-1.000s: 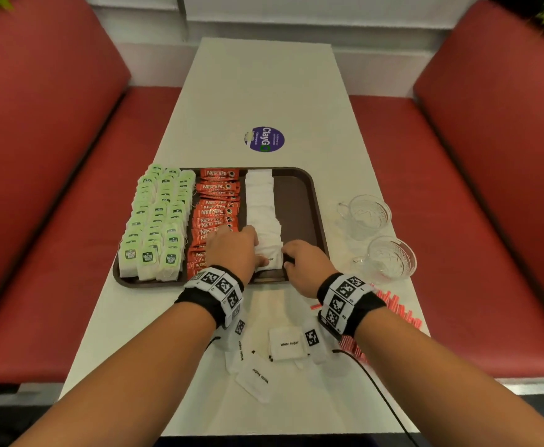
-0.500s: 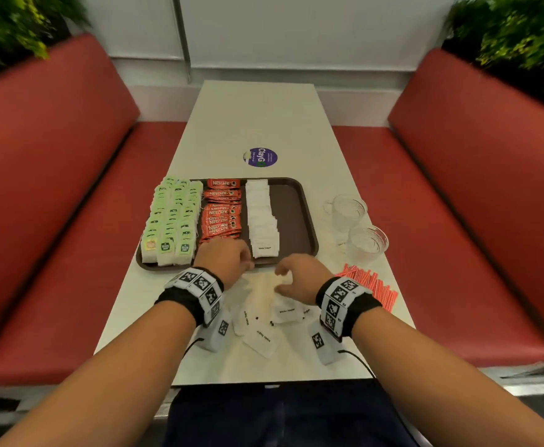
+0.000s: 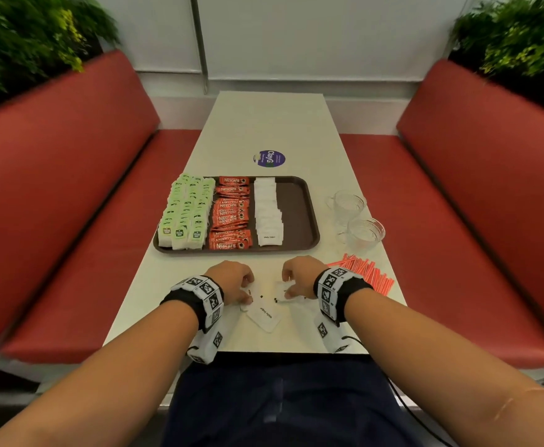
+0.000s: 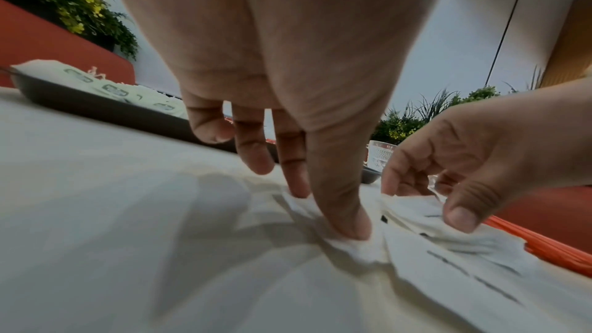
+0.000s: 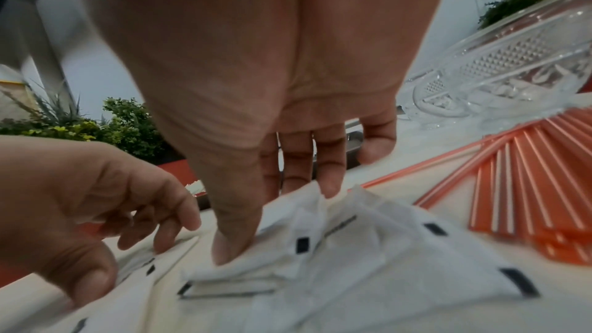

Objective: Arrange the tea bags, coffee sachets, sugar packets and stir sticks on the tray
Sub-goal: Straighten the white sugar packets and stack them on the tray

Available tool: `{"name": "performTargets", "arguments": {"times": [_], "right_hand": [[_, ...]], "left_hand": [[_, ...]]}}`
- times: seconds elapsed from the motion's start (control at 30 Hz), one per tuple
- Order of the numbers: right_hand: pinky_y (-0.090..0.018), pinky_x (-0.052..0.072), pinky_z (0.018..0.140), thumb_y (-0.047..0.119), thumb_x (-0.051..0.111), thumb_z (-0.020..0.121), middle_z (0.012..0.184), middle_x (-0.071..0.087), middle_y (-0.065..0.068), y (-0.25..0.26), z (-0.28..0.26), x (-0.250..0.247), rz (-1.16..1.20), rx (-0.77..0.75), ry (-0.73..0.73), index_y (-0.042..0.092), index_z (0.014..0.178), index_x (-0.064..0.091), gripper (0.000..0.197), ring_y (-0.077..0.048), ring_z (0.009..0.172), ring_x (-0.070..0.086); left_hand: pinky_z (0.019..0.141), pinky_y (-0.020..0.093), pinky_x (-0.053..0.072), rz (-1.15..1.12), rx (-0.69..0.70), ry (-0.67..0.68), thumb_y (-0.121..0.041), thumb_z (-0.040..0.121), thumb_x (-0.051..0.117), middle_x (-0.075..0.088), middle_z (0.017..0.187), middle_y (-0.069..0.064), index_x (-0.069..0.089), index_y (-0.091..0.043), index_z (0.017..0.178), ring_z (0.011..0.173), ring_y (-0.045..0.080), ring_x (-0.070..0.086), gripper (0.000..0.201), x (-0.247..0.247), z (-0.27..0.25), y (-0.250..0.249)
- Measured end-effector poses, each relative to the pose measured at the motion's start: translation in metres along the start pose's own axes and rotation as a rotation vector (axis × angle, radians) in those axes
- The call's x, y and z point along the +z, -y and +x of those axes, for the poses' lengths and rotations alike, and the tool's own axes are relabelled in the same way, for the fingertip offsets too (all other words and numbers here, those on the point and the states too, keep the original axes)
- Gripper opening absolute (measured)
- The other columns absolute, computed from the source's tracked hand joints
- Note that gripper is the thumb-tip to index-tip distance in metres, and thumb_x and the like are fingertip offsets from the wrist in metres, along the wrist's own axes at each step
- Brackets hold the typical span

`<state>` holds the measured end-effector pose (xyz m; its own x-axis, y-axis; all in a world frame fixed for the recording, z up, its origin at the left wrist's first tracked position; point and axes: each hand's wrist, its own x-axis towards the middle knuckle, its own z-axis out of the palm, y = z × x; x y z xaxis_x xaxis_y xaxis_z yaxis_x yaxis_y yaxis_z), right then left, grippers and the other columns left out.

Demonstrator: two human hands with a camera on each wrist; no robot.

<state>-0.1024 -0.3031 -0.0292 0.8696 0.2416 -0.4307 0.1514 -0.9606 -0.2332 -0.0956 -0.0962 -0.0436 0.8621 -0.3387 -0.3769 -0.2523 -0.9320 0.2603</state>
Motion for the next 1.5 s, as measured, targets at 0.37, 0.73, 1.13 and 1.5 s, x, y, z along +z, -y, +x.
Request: {"name": "performTargets", "arguments": {"times": [0.37,0.73,1.13,1.5], "right_hand": [[-0.030,0.046,0.077,0.024,0.076,0.086,0.103,0.063,-0.007,-0.001,0.015,-0.007,0.004,-0.019,0.018,0.009,0.109,0.066,0.030,-0.024,0.091,0.058],[-0.036,0.047,0.069,0.014,0.049,0.093,0.091,0.060,-0.009,-0.006,0.021,-0.022,0.461,-0.111,-0.171,0.017,0.092,0.043,0.006,-0.025,0.078,0.055],[-0.034,0.052,0.076,0.024,0.065,0.094,0.088,0.066,0.004,-0.009,0.044,-0.041,0.715,-0.175,-0.409,0.021,0.093,0.065,0.003,-0.014,0.080,0.061],[-0.024,0.049,0.065,0.024,0.063,0.092,0.088,0.067,0.004,-0.022,0.070,-0.038,0.638,-0.059,-0.395,0.023,0.089,0.062,0.003,-0.010,0.074,0.061]], "left_hand": [[0.070,0.030,0.047,0.081,-0.018,0.032,-0.047,0.084,0.071,0.062,0.087,-0.002,0.060,-0.019,0.086,0.081,0.019,0.058,0.029,-0.010,0.011,-0.001],[0.079,0.026,0.050,-0.480,0.161,-0.311,-0.024,0.092,0.067,0.068,0.091,-0.014,0.065,-0.038,0.100,0.087,0.004,0.062,0.017,-0.037,0.019,0.005],[0.083,0.035,0.055,-0.663,0.166,-0.410,-0.025,0.087,0.075,0.072,0.094,-0.008,0.068,-0.029,0.113,0.086,0.011,0.065,0.028,-0.047,0.044,-0.009],[0.070,0.015,0.046,-0.584,0.069,-0.409,-0.022,0.087,0.075,0.068,0.086,-0.013,0.068,-0.028,0.097,0.076,0.000,0.061,0.014,-0.056,0.080,-0.001]]}}
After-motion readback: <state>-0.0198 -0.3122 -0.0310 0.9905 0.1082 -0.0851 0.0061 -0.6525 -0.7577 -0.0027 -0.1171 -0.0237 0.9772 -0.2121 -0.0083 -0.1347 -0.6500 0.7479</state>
